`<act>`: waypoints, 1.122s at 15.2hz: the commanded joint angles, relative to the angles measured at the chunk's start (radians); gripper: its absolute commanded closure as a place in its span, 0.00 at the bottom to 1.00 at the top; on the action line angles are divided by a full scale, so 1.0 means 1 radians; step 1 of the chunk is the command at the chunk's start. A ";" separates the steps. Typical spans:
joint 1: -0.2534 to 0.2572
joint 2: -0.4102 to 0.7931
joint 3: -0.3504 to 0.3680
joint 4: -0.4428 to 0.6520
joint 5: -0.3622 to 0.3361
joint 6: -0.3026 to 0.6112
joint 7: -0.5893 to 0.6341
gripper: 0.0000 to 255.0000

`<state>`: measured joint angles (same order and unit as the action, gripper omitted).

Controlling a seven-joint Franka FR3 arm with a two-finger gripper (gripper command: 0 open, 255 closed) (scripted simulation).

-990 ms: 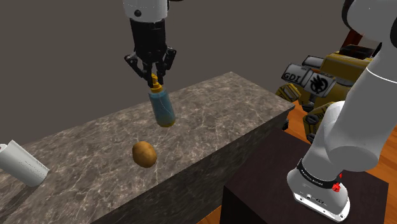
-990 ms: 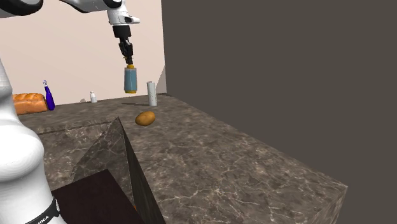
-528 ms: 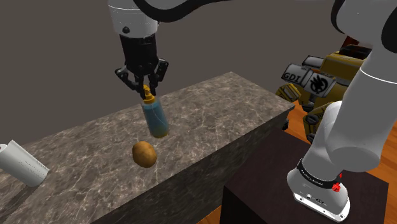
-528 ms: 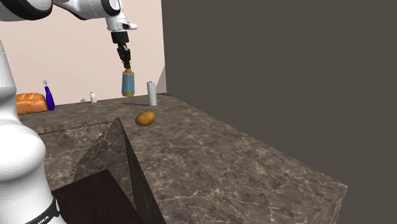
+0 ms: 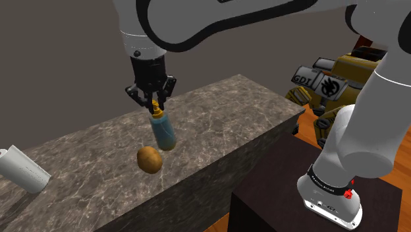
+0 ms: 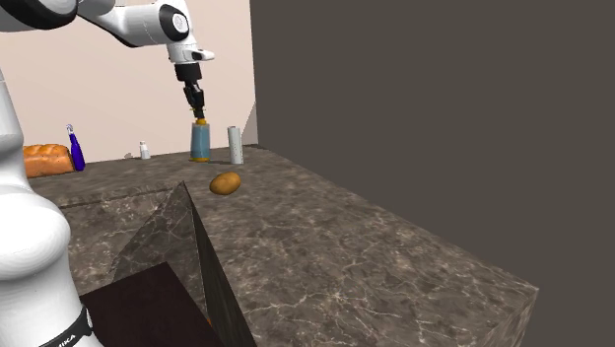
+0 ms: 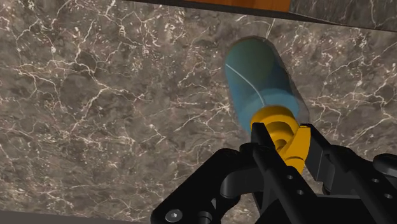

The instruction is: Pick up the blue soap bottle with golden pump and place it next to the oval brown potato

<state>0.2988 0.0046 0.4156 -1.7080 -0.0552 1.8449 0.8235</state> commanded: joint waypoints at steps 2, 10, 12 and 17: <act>0.000 -0.005 0.000 -0.049 0.001 0.046 0.002 1.00; 0.000 -0.001 0.000 -0.152 -0.003 0.152 0.009 1.00; 0.000 0.003 0.000 -0.176 -0.005 0.179 0.011 1.00; 0.001 0.015 0.000 -0.229 -0.013 0.243 0.019 1.00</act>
<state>0.2992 0.0152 0.4159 -1.9274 -0.0655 2.0733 0.8404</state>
